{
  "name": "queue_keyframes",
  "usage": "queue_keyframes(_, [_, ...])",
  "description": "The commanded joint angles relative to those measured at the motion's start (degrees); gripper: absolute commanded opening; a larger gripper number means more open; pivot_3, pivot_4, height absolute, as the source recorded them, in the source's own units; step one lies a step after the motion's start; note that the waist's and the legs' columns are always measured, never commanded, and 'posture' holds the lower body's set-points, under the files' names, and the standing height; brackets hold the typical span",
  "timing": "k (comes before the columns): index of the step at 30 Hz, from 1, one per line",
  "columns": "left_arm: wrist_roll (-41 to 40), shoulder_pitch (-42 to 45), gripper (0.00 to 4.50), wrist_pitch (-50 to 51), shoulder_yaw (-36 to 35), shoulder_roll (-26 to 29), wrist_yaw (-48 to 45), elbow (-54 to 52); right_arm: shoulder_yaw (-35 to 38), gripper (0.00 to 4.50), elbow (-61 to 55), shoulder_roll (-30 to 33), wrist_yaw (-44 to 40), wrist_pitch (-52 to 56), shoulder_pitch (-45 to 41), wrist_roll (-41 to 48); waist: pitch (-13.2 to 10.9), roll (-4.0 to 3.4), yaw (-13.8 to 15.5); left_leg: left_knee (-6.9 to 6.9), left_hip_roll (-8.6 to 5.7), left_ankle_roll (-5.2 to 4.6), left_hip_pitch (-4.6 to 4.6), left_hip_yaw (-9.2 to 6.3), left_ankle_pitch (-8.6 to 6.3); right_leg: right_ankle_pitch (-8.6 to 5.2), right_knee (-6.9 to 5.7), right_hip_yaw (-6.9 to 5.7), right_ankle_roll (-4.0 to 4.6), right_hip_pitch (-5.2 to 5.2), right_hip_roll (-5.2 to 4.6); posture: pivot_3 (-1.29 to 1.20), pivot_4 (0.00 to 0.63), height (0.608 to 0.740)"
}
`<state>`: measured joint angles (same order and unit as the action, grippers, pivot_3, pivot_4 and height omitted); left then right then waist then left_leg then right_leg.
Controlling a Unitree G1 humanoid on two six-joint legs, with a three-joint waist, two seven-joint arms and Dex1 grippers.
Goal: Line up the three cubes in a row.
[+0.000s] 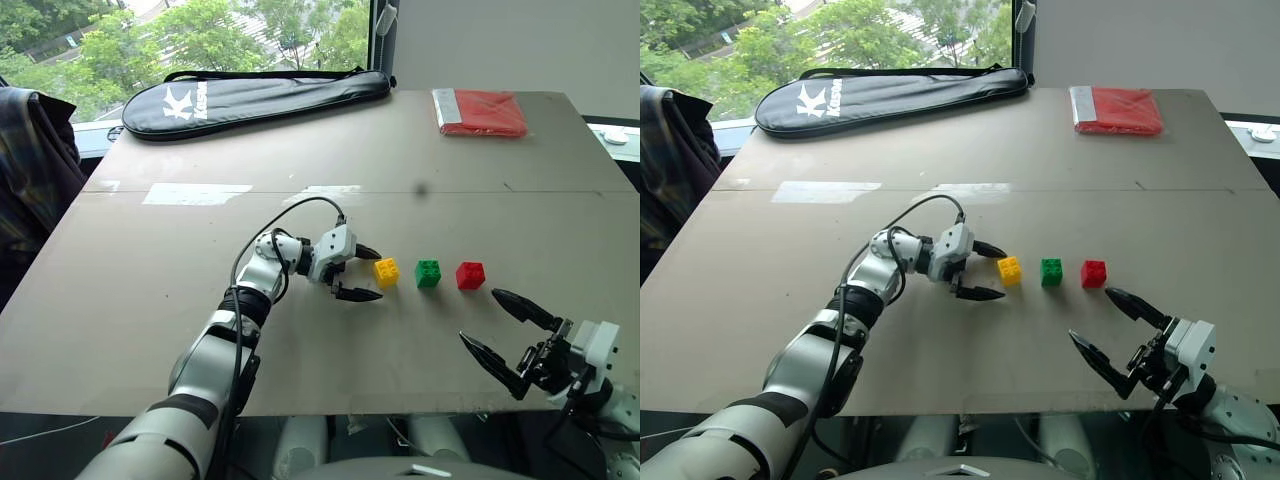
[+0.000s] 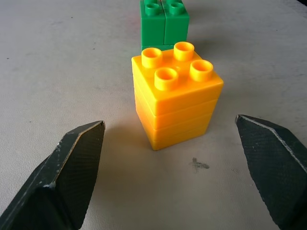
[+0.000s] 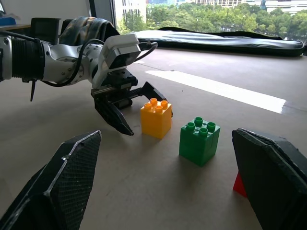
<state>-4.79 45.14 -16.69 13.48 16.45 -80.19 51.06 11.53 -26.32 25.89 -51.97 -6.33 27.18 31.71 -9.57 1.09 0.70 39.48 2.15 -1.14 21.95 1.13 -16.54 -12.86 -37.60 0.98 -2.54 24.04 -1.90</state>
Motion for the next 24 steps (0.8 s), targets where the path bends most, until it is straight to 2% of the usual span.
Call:
queue_keyframes(1, [0.69,-0.18,4.47,-0.17,-0.63,-0.61,2.19,0.03,-0.13,4.50,-1.76,0.30,0.39,-0.12,-0.39,0.28,0.00,0.00,0.02,0.00,0.00,0.00,0.00,0.00,0.00,0.00,0.00,0.00,0.00,0.00,0.00,0.00,0.150,0.708])
queue_keyframes(5, [0.71,0.47,4.47,0.57,-1.28,-1.22,4.95,0.63,-0.19,4.50,-1.93,0.36,0.38,-0.25,-0.14,0.27,0.00,0.00,0.11,0.00,-0.01,0.00,-0.01,0.00,0.00,0.00,-0.02,0.01,0.00,-0.01,-0.01,0.00,0.150,0.708])
queue_keyframes(24, [1.06,-1.00,4.47,1.26,-1.76,0.74,5.12,-0.28,-0.53,4.50,-1.44,0.35,0.04,-0.59,-0.40,0.03,0.00,0.00,-0.05,0.00,0.01,0.00,-0.02,0.00,0.00,0.00,-0.04,0.00,0.00,0.00,0.02,0.00,0.150,0.708])
